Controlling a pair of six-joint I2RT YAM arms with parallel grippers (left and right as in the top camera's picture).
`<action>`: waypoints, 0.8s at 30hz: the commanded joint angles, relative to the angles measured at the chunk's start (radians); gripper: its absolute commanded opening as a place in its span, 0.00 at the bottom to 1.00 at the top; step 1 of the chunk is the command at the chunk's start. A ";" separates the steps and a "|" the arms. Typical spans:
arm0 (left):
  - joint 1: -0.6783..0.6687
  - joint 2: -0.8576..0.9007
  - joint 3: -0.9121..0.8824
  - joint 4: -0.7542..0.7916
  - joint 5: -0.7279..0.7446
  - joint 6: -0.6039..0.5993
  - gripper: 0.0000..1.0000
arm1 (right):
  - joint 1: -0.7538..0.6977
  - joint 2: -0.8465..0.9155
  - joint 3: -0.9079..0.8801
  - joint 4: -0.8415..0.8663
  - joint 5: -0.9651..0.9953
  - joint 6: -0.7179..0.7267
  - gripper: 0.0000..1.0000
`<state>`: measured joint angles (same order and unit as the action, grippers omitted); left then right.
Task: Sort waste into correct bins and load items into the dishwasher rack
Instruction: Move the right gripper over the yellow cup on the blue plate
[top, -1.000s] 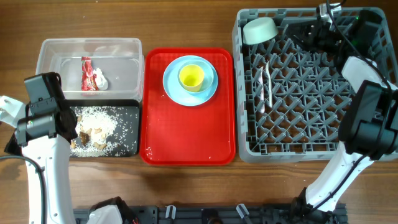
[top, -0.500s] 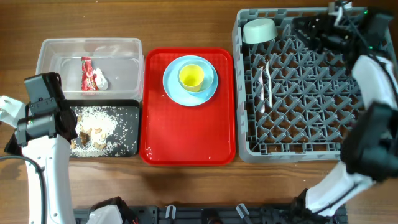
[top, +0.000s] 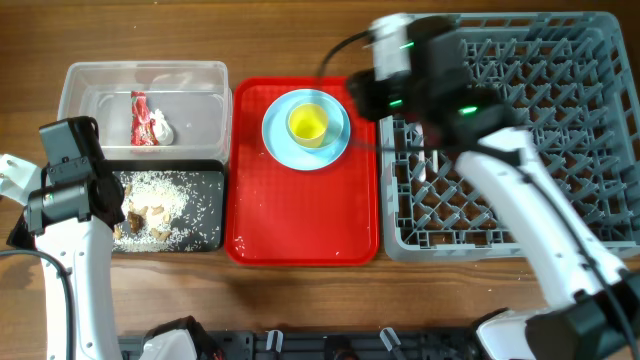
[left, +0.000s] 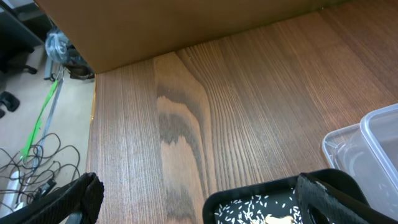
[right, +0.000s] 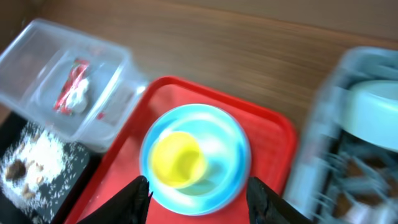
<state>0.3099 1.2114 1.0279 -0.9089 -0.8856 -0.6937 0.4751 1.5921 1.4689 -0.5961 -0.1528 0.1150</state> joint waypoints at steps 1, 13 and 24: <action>0.006 -0.001 0.003 0.002 -0.020 0.002 1.00 | 0.137 0.090 -0.001 0.023 0.112 -0.037 0.44; 0.006 -0.001 0.003 0.002 -0.020 0.002 1.00 | 0.234 0.359 -0.001 0.039 0.112 -0.037 0.39; 0.006 -0.001 0.003 0.002 -0.020 0.002 1.00 | 0.234 0.369 0.003 0.064 0.117 -0.036 0.38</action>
<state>0.3099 1.2114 1.0279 -0.9085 -0.8856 -0.6937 0.7101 1.9537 1.4685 -0.5449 -0.0437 0.0879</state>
